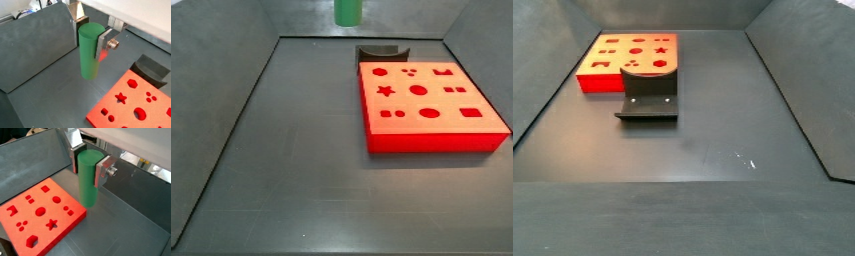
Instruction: Insert the round object.
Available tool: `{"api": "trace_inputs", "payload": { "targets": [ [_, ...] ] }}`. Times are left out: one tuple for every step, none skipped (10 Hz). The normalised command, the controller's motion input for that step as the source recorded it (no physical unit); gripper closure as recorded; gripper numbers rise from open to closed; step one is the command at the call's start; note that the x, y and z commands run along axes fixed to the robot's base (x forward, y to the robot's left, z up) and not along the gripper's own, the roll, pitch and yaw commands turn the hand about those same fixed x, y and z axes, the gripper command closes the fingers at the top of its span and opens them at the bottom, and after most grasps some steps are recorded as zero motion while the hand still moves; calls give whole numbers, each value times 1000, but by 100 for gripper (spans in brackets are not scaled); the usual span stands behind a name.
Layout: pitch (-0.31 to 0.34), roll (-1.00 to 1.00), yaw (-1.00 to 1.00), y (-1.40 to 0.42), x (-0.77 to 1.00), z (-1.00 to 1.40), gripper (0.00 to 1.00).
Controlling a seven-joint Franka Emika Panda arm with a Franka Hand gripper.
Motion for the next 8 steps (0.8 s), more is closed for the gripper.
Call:
{"api": "trace_inputs", "payload": {
  "targets": [
    [201,-64,-174,23,577,-23,100],
    [310,-97,-154,120,766,0,100],
    [306,-96,-109,114,814,0,100],
    [321,-24,-57,157,851,0,100],
    [324,0,-20,203,869,-3,100],
    [324,11,-6,217,869,-6,100],
    [309,63,54,263,877,-9,100],
    [161,206,503,0,700,0,100]
  ]
}}
